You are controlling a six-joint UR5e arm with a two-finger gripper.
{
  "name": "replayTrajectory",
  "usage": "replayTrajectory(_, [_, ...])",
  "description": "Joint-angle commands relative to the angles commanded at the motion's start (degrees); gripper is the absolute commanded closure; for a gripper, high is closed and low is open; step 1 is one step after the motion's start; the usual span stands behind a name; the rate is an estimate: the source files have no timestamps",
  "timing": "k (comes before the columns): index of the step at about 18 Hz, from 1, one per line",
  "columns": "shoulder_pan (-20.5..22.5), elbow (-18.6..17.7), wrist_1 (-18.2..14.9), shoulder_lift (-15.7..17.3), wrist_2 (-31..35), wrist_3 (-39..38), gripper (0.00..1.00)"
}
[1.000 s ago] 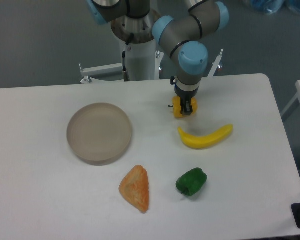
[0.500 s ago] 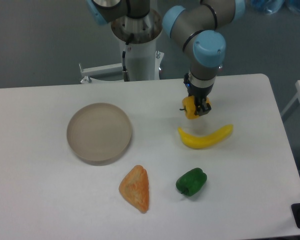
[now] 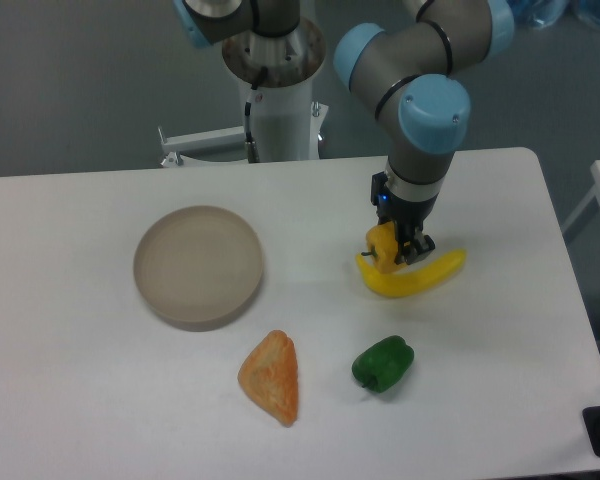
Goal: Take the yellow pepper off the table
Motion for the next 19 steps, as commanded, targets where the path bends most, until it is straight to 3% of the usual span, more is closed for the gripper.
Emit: replayTrajectory(19, [-1.14,2.55,0.09,-2.20,0.18,-0.79,0.73])
